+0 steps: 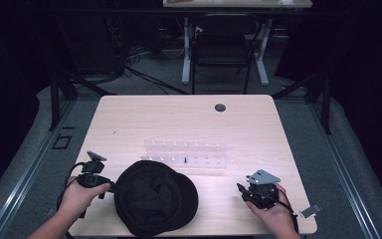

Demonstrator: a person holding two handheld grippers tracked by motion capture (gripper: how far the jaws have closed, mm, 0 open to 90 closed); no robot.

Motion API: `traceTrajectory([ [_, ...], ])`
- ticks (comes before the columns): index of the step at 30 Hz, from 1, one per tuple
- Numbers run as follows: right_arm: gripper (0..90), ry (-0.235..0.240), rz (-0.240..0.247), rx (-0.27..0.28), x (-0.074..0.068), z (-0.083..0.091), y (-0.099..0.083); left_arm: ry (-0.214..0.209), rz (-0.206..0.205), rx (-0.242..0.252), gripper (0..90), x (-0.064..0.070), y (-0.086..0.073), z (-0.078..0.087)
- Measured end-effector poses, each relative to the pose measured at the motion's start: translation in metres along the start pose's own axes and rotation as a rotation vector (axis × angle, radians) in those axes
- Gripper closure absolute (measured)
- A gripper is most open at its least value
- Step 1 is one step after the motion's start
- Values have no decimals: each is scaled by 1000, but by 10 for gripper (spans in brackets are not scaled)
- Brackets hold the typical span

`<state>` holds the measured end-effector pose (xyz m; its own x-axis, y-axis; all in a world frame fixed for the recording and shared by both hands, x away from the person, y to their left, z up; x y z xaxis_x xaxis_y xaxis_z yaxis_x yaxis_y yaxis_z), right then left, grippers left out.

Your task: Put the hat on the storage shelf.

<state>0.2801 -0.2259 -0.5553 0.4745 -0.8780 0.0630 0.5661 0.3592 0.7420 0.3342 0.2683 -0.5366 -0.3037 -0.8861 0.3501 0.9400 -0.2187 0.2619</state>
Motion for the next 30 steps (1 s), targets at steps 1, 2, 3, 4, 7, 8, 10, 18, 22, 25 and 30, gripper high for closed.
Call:
traceTrajectory([
  [1, 549, 0, 0, 0, 0, 0, 0, 1, 1, -5, 690, 0, 0, -1],
  [2, 549, 0, -2, 4, 0, 0, 0, 6, 4, -8, 704, 1, 0, -3],
  [3, 550, 0, -2, 2, 0, 0, 0, 6, 4, -8, 709, 1, 0, -3],
  [4, 550, 0, -2, 2, 0, 0, 0, 8, -2, -11, 709, 0, 0, -3],
  [7, 549, 1, 1, -2, 0, 0, 0, 14, 3, -5, 729, 1, 0, -6],
  [8, 549, 1, 1, -2, 0, 0, 0, 13, 6, -4, 729, 1, 0, -7],
  [10, 549, 4, 1, -3, 0, 0, 0, 9, 9, 1, 746, 1, 0, -9],
  [18, 548, 3, 3, -7, 0, -1, 0, -7, 17, -12, 827, 1, 0, -11],
  [22, 548, 2, -2, -2, 0, -1, 0, -21, 15, -28, 854, 2, 2, -7],
  [25, 548, 5, 1, -8, 0, 0, 0, -29, 29, -18, 864, 3, 2, -6],
  [30, 548, 7, -3, -5, 0, -1, 0, -69, 43, -18, 868, 2, 2, 1],
])
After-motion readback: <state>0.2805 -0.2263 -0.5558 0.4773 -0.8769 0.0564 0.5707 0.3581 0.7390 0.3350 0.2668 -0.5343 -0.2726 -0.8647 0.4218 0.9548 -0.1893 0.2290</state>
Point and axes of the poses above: each handheld gripper's, and its own axes: z roughly backward along the jaws, y roughly out of its top, x roughly to its right, the point moved 1 cm from there along -z, roughly forward along the jaws, and after that the axes turned 6 degrees about -z, right-handed, at the moved point
